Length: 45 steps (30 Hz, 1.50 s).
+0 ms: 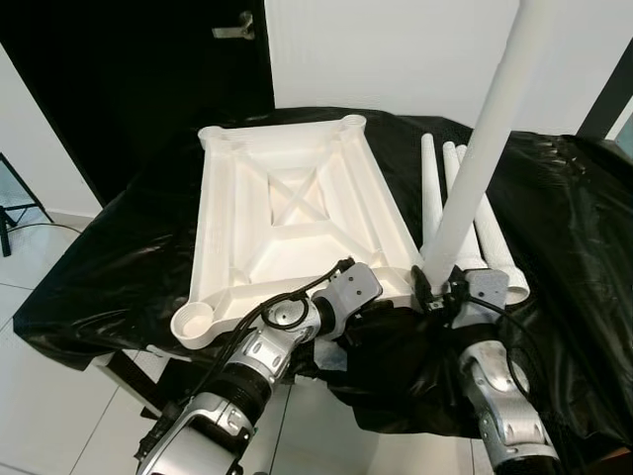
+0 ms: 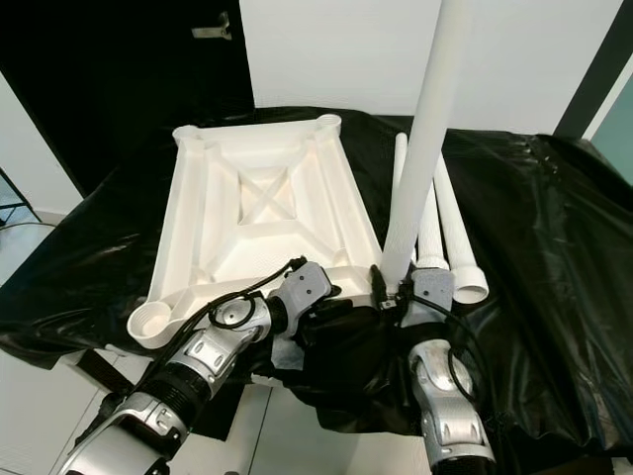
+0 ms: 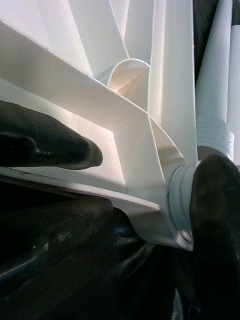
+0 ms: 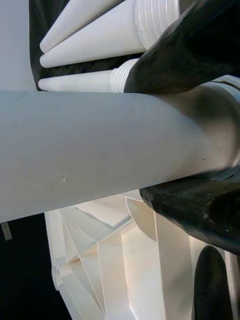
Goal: Building children table
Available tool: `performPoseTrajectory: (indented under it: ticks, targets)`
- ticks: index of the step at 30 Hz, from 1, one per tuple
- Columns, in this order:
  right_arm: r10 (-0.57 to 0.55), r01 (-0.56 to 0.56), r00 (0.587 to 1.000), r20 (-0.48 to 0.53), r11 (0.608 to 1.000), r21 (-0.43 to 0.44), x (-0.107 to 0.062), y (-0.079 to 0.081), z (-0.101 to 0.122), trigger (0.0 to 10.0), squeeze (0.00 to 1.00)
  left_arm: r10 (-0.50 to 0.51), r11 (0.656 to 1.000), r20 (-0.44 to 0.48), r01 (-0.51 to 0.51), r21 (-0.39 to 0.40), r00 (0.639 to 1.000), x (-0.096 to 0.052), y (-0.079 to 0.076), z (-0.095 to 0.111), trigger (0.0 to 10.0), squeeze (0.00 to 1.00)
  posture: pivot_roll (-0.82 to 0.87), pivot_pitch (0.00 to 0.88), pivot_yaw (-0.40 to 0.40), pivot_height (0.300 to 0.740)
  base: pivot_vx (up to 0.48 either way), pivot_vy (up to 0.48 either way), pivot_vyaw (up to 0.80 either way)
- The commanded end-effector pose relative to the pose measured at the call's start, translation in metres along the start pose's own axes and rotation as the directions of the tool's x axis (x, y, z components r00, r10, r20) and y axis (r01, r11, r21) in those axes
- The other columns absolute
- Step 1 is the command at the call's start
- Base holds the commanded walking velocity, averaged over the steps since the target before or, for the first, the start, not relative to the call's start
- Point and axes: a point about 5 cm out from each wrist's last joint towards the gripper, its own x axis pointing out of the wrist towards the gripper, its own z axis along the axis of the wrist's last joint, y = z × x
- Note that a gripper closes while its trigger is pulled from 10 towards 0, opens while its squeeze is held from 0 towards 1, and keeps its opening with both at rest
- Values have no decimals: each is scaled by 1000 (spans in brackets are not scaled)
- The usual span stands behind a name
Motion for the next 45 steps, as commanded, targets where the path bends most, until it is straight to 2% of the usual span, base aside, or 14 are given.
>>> performPoseTrajectory:
  ticks: [1, 2, 3, 8, 9, 15, 22, 23, 24, 33, 37, 41, 43, 45]
  targets:
    - [30, -33, 996, -88, 999, -24, -2, 3, -13, 10000, 0, -114, 993, -122, 110, -40, 986, -2, -22, -30, 10000, 0, 217, 0, -16, 740, 0, 0, 0]
    - [50, -52, 994, -95, 998, -18, -5, 3, -15, 10000, 0, -113, 993, -120, 108, -47, 986, -2, -24, -31, 10000, 0, 222, 0, -21, 740, 0, 0, 0]
    - [69, -70, 994, -88, 998, -7, -6, 2, -15, 10000, 1000, -113, 993, -117, 108, -54, 987, -2, -26, -31, 10000, 0, 222, 0, -22, 740, 0, 0, 0]
    - [348, -352, 927, -137, 936, -10, 0, -15, -7, 10000, 1000, -119, 991, -113, 112, -72, 986, -1, -31, -34, 10000, 0, 210, 0, -26, 740, 0, 0, 0]
    - [418, -427, 893, -165, 904, -23, 1, -23, -4, 10000, 0, -121, 991, -114, 114, -72, 986, -1, -31, -34, 10000, 0, 204, 0, -29, 740, 0, 0, 0]
    - [554, -582, 805, -215, 806, -103, 13, -58, 21, 10000, 0, -122, 991, -120, 115, -67, 985, -3, -29, -35, 10000, 0, 206, 0, -45, 740, 0, 0, 0]
    - [600, -641, 761, -245, 755, -139, 21, -69, 32, 10000, 0, -113, 992, -125, 105, -69, 986, -5, -32, -37, 10000, 0, 219, 0, -60, 740, 0, 0, 0]
    - [628, -671, 733, -262, 732, -119, 19, -66, 29, 5922, 0, -103, 992, -119, 93, -80, 988, -5, -33, -36, 10000, 0, 244, 0, -87, 740, 0, 0, 0]
    - [653, -695, 705, -275, 713, -89, 16, -63, 25, 0, 0, -92, 992, -113, 82, -92, 989, -4, -36, -37, 10000, 0, 248, 0, -94, 740, 0, 0, 0]
    - [697, -719, 642, -320, 692, 68, -8, -49, -12, 0, 0, -107, 991, -98, 98, -93, 989, 0, -41, -32, 10000, 0, 269, 0, -54, 740, 0, 0, 0]
    - [673, -666, 682, -286, 733, 137, -14, -38, -25, 0, 0, -137, 989, -116, 130, -64, 984, -5, -38, -33, 10000, 0, 263, 0, -20, 740, 0, 0, 0]
    - [508, -491, 836, -210, 862, 128, -14, -21, -36, 0, 0, -144, 989, -132, 139, -49, 981, -8, -34, -34, 10000, 0, 257, 0, 3, 740, 0, 0, 0]
    - [508, -491, 836, -210, 862, 128, -14, -21, -36, 0, 0, -144, 989, -132, 139, -49, 981, -8, -34, -34, 10000, 0, 257, 0, 3, 740, 0, 0, 0]
    - [298, -285, 946, -126, 952, 107, -14, -12, -35, 0, 0, -148, 989, -131, 143, -46, 980, -7, -34, -33, 10000, 0, 251, 0, 6, 740, 0, 0, 0]
